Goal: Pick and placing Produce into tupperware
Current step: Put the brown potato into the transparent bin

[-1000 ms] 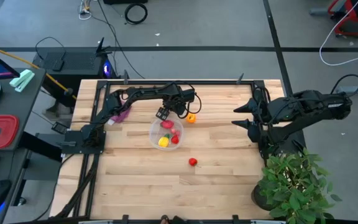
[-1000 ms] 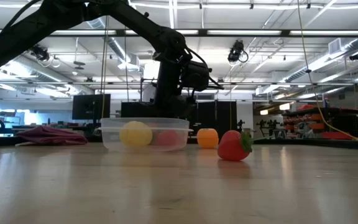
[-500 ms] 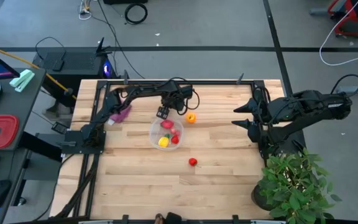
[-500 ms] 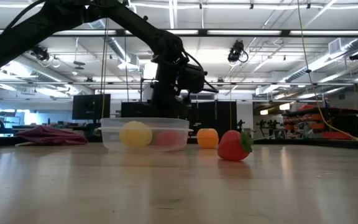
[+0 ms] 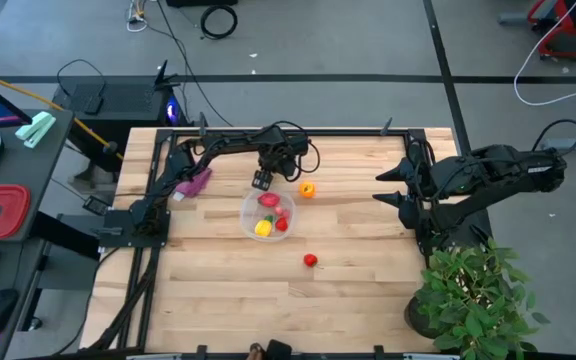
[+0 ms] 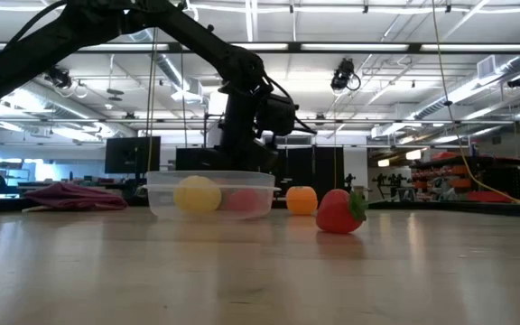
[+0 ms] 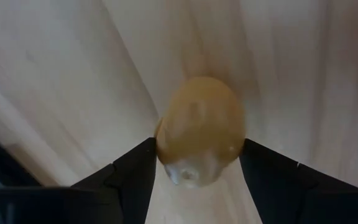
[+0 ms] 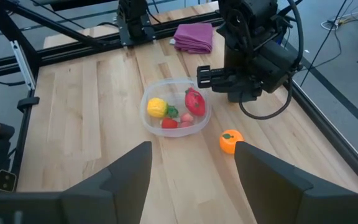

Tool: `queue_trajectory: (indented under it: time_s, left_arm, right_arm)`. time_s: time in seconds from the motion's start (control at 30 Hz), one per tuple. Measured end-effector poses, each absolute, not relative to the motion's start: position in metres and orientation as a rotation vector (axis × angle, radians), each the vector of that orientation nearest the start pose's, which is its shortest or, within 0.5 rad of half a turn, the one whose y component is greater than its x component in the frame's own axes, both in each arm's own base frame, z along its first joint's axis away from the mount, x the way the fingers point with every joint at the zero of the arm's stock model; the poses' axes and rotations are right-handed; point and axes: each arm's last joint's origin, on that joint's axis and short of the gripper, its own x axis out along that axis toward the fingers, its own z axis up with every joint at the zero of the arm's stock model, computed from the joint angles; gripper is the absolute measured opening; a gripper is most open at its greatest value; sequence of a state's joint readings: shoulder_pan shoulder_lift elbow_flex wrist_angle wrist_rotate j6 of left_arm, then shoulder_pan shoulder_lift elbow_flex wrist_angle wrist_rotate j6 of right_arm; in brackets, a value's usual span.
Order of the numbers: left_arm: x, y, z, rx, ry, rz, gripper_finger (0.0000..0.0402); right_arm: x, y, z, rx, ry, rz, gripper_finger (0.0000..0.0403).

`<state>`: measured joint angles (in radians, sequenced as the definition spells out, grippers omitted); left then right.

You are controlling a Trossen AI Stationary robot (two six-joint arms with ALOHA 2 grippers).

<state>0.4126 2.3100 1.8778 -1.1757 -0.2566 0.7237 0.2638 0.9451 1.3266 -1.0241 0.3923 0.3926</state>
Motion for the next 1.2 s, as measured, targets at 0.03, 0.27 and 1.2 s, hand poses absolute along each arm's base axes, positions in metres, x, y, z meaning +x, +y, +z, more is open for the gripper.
queue_trajectory:
  time_s: [0.03,0.27,1.2]
  left_arm:
    - [0.402,0.184,0.155,0.404,1.711,-0.101,0.0236]
    - [0.405,0.184,0.155,0.403,1.683,-0.097,0.0238]
    - [0.412,0.167,0.154,0.386,1.656,-0.124,0.0221]
  right_arm:
    - [0.144,0.027,0.408,0.172,0.573,-0.24,0.024]
    - [0.144,0.027,0.408,0.173,0.573,-0.24,0.024]
    - [0.144,0.027,0.408,0.181,0.572,-0.242,0.024]
